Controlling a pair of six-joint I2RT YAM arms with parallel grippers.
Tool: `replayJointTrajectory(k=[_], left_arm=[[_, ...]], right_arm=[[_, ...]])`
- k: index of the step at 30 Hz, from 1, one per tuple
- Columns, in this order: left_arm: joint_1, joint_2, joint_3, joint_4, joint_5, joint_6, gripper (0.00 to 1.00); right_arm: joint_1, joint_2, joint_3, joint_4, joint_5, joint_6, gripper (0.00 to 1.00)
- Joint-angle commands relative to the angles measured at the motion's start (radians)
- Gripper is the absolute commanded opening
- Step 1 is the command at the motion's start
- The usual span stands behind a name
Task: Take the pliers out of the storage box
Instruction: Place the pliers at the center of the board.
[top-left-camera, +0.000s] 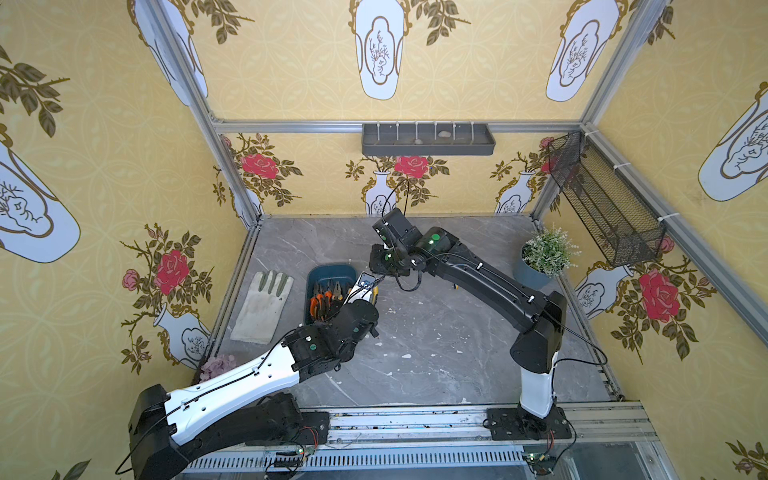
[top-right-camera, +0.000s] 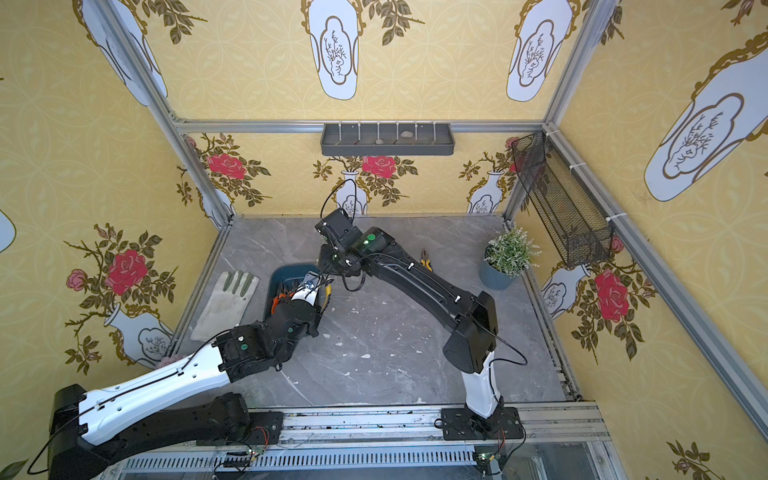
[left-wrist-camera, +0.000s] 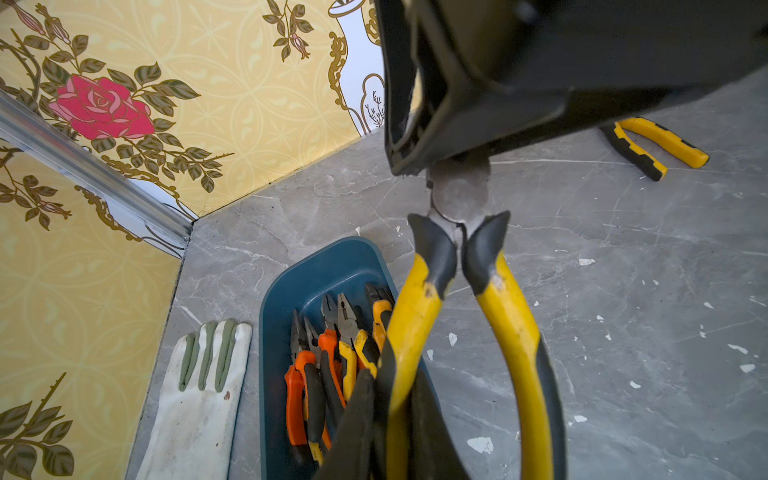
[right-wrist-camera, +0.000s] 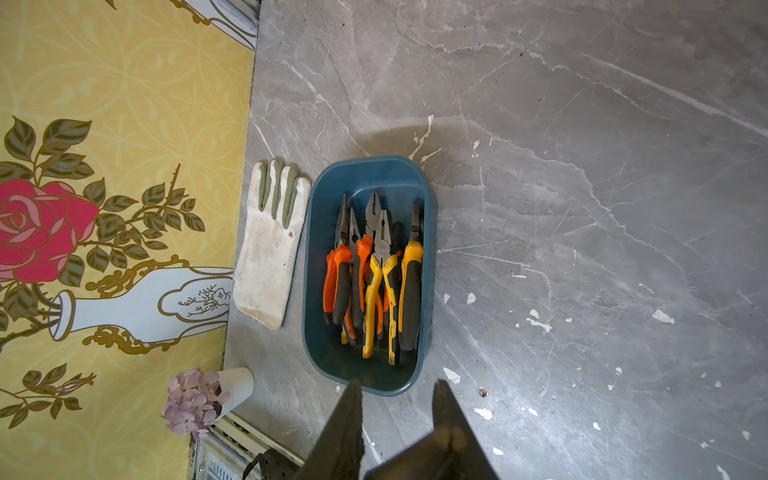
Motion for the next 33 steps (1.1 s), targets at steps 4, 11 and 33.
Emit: replayJointTrajectory(k=[4,11,33], left_arm=[[0.001,0.007,0.005,0.013,-0.121,-0.035,0.0],[-0.001,-0.005,-0.008,0.008,-0.156,-0.034,0.0],[0.001,-0.036,-0.022,0.004,-0.145,-0.037,0.0]], right_arm=[[0.001,-0.014,0.001,-0.033,0.0,0.014,0.33],[0.003,-0.029,-0.027,-0.004,-0.091,0.084,0.33],[0.032,-0.055,-0.139,0.1,-0.161,0.156,0.0]])
